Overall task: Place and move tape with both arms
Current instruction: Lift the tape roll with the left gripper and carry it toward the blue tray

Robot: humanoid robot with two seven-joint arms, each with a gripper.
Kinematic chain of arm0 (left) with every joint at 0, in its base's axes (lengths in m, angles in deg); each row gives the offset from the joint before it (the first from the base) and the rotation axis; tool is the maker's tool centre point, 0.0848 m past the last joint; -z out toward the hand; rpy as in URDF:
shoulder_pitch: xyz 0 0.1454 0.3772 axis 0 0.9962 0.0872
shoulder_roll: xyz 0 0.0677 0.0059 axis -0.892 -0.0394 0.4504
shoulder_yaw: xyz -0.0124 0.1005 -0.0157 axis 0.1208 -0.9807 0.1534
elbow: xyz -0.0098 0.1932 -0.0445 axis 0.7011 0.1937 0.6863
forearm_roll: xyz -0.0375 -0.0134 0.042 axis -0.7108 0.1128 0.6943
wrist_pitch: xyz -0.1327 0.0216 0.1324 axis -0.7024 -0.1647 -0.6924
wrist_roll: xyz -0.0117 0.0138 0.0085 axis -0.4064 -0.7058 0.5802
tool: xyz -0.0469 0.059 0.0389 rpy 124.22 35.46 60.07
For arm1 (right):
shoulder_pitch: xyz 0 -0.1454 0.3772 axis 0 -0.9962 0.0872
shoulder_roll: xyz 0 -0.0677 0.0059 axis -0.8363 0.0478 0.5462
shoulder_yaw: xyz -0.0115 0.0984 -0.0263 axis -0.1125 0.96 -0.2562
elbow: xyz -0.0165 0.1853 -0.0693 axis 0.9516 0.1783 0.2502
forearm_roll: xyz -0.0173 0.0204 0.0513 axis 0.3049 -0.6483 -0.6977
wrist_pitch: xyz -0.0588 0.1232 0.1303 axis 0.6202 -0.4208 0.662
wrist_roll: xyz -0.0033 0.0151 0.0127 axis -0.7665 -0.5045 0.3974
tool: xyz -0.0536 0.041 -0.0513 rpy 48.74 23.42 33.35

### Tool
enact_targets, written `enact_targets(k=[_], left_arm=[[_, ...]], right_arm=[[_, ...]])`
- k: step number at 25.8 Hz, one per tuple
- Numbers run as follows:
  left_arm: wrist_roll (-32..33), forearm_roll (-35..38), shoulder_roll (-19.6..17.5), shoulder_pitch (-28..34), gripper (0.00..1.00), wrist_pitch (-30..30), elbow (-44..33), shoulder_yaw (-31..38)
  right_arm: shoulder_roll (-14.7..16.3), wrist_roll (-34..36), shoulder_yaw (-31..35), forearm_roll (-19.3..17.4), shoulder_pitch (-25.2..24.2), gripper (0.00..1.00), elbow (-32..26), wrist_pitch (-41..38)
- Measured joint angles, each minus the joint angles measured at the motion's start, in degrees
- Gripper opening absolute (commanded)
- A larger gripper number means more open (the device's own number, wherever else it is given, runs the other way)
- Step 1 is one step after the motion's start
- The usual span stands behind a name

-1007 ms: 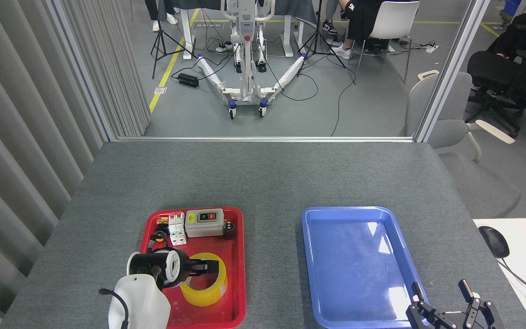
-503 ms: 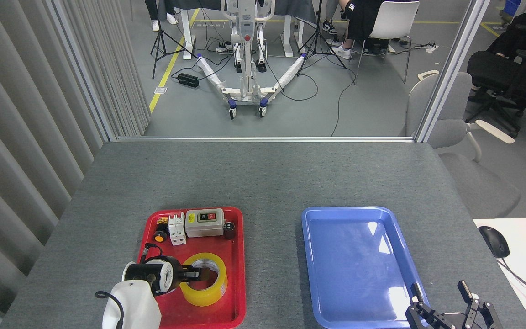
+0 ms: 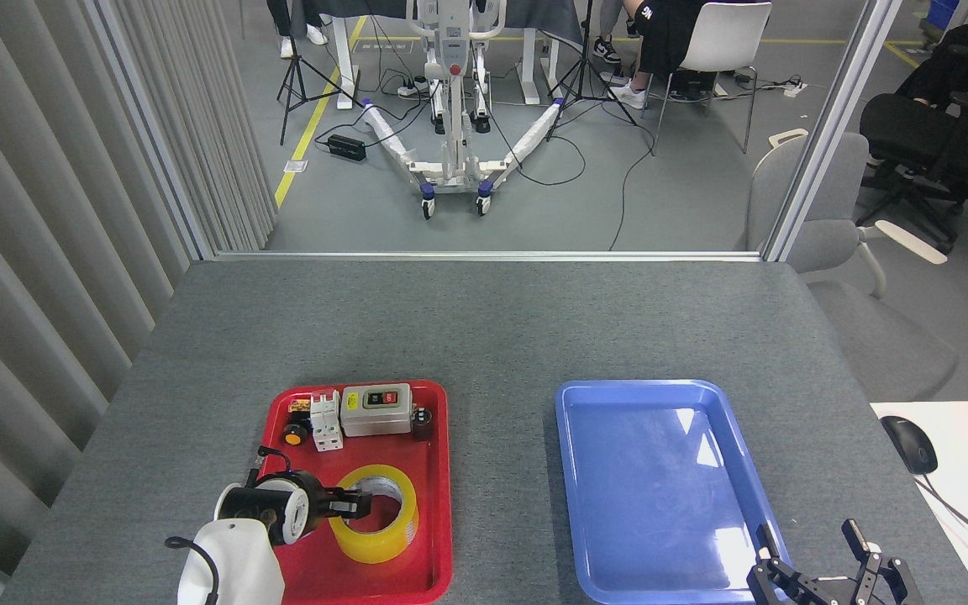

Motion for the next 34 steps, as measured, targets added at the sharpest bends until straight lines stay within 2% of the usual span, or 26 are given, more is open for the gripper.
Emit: enact_targets(k=[6, 8, 11, 12, 17, 20, 24, 27, 31, 34], left_arm=[[1.2, 0.0, -0.3, 0.1, 0.24, 8.8, -0.1, -0.2], [1.6, 0.0, -0.4, 0.1, 0.19, 10.8, 0.0, -0.2], [1.9, 0.0, -0.5, 0.1, 0.02, 12.7, 0.0, -0.2], [2.0, 0.0, -0.4, 0.1, 0.00, 13.2, 0.0, -0.1], [2.7, -0.9, -0.2, 0.4, 0.00, 13.8, -0.2, 0.1], [3.3, -4.3, 0.2, 0.7, 0.00, 10.3, -1.1, 0.9], [-1.9, -16.8, 0.5, 0.8, 0.00, -2.2, -3.3, 2.6], [-5.5, -23.5, 0.6, 1.0, 0.00, -8.3, -4.7, 3.2], [-6.3, -37.0, 0.4, 3.1, 0.00, -10.4, -7.6, 4.7], [-3.9, -50.9, -0.1, 5.5, 0.00, -8.0, -9.6, 5.8]], right_arm=[[0.0, 0.0, 0.0, 0.0, 0.3, 1.00, 0.0, 0.0], [0.0, 0.0, 0.0, 0.0, 0.3, 1.00, 0.0, 0.0], [0.0, -0.1, -0.1, 0.0, 0.4, 1.00, 0.0, -0.1], [-0.1, -0.1, -0.1, 0.0, 0.4, 1.00, 0.0, -0.1], [-0.2, -0.2, -0.1, 0.0, 0.4, 1.00, 0.0, -0.3], [-0.3, -0.2, -0.1, 0.0, 0.4, 1.00, 0.0, -0.4], [-0.2, -0.1, -0.1, 0.0, 0.4, 1.00, 0.0, -0.4], [-0.2, 0.0, -0.1, 0.0, 0.3, 1.00, 0.0, -0.4], [-0.2, 0.0, -0.1, 0.0, 0.3, 1.00, -0.1, -0.4], [-0.1, 0.0, -0.1, 0.0, 0.3, 1.00, -0.1, -0.4]])
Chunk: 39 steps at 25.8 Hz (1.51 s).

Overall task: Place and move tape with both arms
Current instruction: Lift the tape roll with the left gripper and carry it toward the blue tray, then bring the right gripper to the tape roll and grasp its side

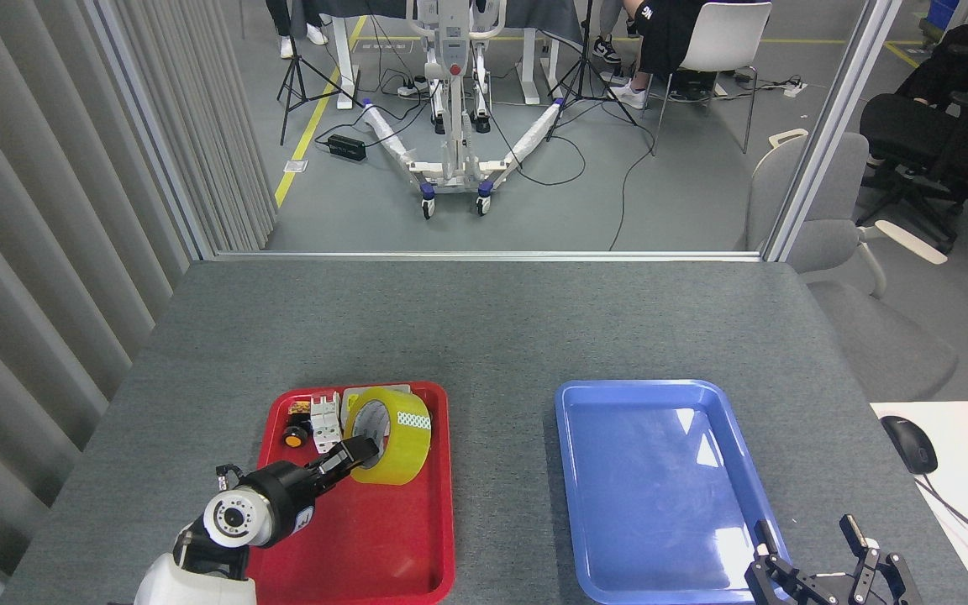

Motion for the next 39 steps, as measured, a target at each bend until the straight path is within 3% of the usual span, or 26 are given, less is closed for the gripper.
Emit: enact_targets(k=[6, 11, 16, 19, 24, 28, 32, 35, 37, 39], left_arm=[[3.4, -17.4, -0.4, 4.1, 0.00, 8.2, -4.3, -0.2], [3.7, -23.6, 4.0, 9.4, 0.00, 4.3, -12.2, -5.5], [3.6, -27.4, 4.8, 10.9, 0.00, 5.6, -10.8, -13.0], [3.9, -28.2, 4.9, 11.1, 0.00, 8.6, -8.4, -17.0], [3.8, -28.5, 5.0, 11.0, 0.00, 11.1, -5.5, -20.7], [3.8, -28.5, 5.0, 11.0, 0.00, 12.0, -4.9, -21.3], [4.0, -28.6, 5.0, 11.0, 0.00, 12.8, -4.9, -21.3], [4.1, -28.6, 4.9, 11.0, 0.00, 13.0, -4.9, -21.2], [4.2, -28.6, 4.9, 11.1, 0.00, 13.1, -5.0, -21.1], [4.5, -28.7, 4.9, 11.1, 0.00, 13.1, -5.1, -21.0]], right_arm=[[0.5, 0.0, -0.1, 0.0, 0.9, 1.00, -0.1, 0.0], [1.5, 0.1, -2.9, 0.0, 2.6, 1.00, -0.1, 0.0], [4.8, 0.9, -8.1, -0.6, 4.6, 1.00, -0.5, 0.1], [8.3, 2.8, -12.3, -3.0, 5.5, 1.00, -1.0, -0.6], [12.3, 3.9, -14.5, -9.8, 6.2, 1.00, -1.8, -12.1], [12.2, -1.9, -8.1, -15.8, 5.9, 1.00, -1.8, -26.1], [8.8, -16.1, -0.1, -29.7, 5.2, 1.00, -0.6, -31.3], [3.1, -32.0, 2.3, -40.7, 5.2, 1.00, 0.1, -32.3], [-0.5, -41.2, 2.7, -45.5, 5.6, 1.00, 0.3, -32.6], [-2.8, -45.8, 2.4, -47.8, 6.0, 1.00, 0.3, -32.6]])
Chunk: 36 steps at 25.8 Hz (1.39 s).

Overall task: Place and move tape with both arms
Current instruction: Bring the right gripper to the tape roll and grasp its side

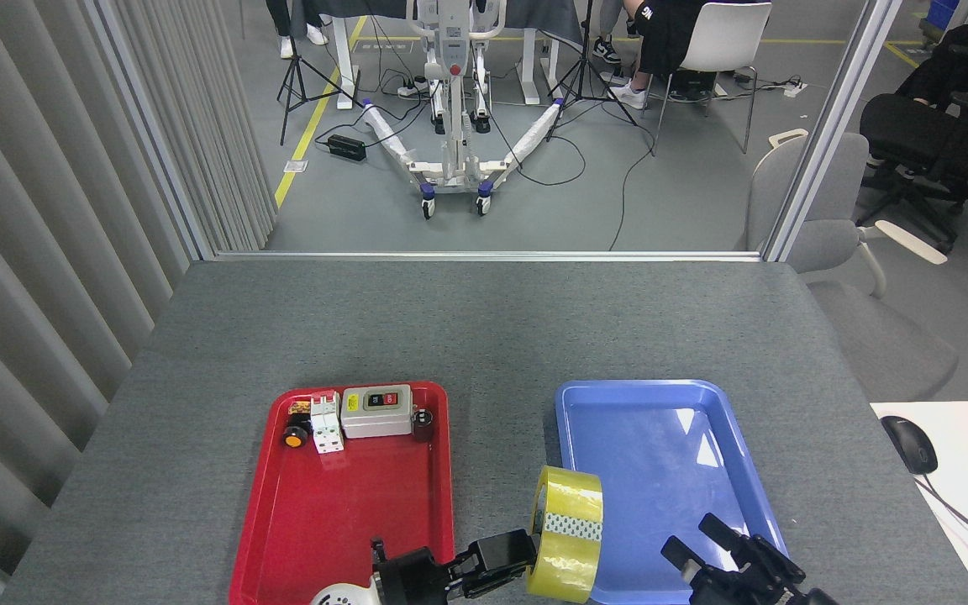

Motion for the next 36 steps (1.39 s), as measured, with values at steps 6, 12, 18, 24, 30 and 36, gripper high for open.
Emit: enact_targets(k=[6, 12, 18, 24, 30, 36], left_arm=[[0.6, -0.5, -0.1, 0.5, 0.00, 0.7, -0.3, 0.1], [0.7, -0.9, -0.3, 0.6, 0.00, 1.1, -0.3, 0.3], [0.7, -0.9, -0.3, 0.6, 0.00, 1.3, 0.0, 0.9], [0.6, -0.9, -0.3, 0.6, 0.00, 1.5, 0.4, 1.2], [0.6, -0.9, -0.4, 0.7, 0.00, 2.9, 1.3, 2.1], [0.7, -0.9, -0.4, 0.7, 0.00, 3.3, 1.6, 2.5]], right_arm=[[-1.0, -3.9, -2.8, -4.3, 0.6, 1.00, -0.4, -0.1], [1.2, -4.2, -7.7, -6.7, 3.6, 1.00, -0.5, -0.1], [1.3, -4.4, -11.5, -5.4, 6.5, 0.99, -0.3, -0.1], [0.4, -4.6, -13.6, -2.2, 8.3, 0.98, 0.0, -0.1], [-0.2, -4.2, -13.9, 0.3, 10.3, 0.95, 0.2, -0.1], [0.1, -3.4, -15.0, 7.3, 13.0, 0.95, 0.3, -0.1]])
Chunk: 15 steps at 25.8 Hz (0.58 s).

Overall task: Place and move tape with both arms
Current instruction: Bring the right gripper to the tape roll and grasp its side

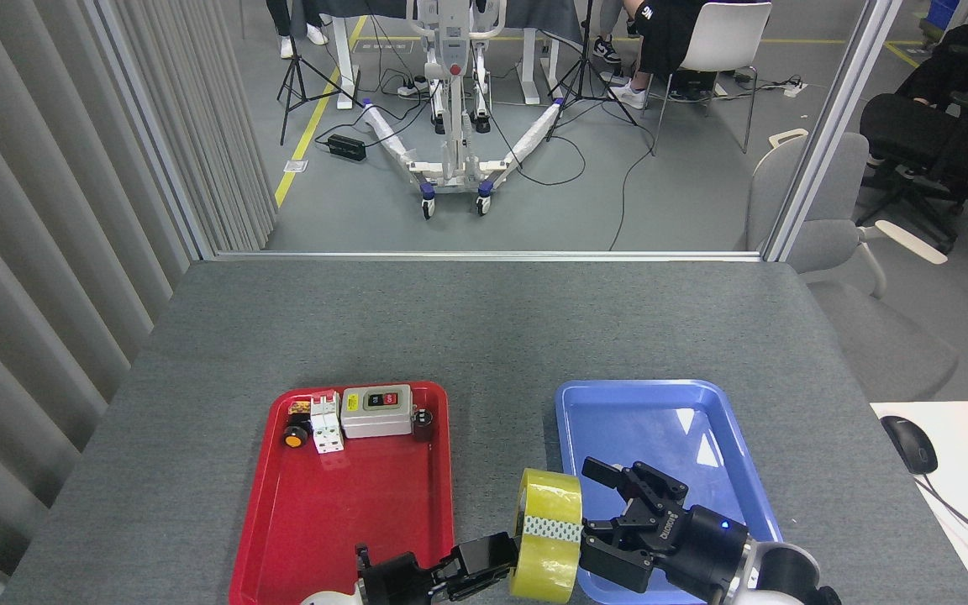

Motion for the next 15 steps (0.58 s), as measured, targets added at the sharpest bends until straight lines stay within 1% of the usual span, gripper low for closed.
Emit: enact_targets(k=[3, 7, 12, 15], left_arm=[[0.4, 0.0, -0.1, 0.0, 0.00, 0.1, 0.1, 0.4], [1.1, -0.4, -0.1, 0.0, 0.00, 0.7, 0.4, 1.1], [1.3, -0.7, -0.1, 0.0, 0.00, 1.2, 0.8, 1.5], [1.4, -0.7, -0.2, 0.0, 0.00, 1.3, 0.9, 1.9]], right_arm=[[-0.1, 0.8, -0.4, 3.1, 0.8, 0.92, 0.0, 0.0], [-0.2, 1.0, -1.7, 4.9, 1.2, 0.84, 0.1, 0.0], [-0.1, 1.1, -2.8, 5.4, 1.2, 0.66, 0.1, 0.0], [-0.1, 1.2, -3.3, 5.5, 1.2, 0.59, 0.4, 0.0]])
